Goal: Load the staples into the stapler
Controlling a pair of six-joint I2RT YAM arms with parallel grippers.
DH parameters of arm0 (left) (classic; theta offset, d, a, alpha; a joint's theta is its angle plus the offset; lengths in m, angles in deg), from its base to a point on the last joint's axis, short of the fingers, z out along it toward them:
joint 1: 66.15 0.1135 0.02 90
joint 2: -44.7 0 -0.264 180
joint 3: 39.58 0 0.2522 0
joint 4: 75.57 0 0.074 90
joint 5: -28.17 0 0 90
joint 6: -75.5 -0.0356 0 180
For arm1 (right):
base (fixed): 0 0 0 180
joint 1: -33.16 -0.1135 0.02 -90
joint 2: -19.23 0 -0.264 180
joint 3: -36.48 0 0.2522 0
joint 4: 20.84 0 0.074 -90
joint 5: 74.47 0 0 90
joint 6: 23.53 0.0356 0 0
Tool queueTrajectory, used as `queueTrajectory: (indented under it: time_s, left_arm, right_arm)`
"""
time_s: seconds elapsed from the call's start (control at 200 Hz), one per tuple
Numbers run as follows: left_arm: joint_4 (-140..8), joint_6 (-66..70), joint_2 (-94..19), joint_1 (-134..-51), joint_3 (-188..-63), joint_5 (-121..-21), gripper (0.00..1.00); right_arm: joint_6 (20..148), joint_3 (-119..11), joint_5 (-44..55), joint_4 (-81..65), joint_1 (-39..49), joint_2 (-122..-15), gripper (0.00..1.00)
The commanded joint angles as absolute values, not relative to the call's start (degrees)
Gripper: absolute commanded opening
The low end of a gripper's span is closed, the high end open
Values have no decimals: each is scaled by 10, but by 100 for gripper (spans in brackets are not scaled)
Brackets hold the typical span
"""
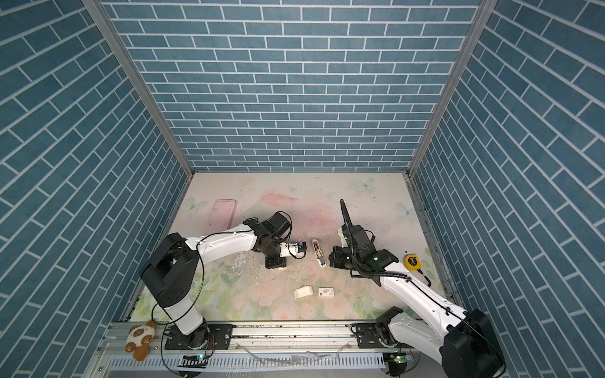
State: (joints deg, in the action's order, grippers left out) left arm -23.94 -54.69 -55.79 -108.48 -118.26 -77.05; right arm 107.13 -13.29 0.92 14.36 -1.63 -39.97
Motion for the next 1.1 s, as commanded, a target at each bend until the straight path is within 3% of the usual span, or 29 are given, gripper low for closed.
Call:
queueTrajectory:
  time_s: [0.0,1.09]
  left_arm:
    - [-195,-559,-596,-1088,-1179,-733,8]
    - [-157,-552,-691,-1110,-1208,-705,5]
  right_arm:
    - [1077,-125,4,141,-13,-391,5]
    - [1077,-120,6,148,-11,-378,5]
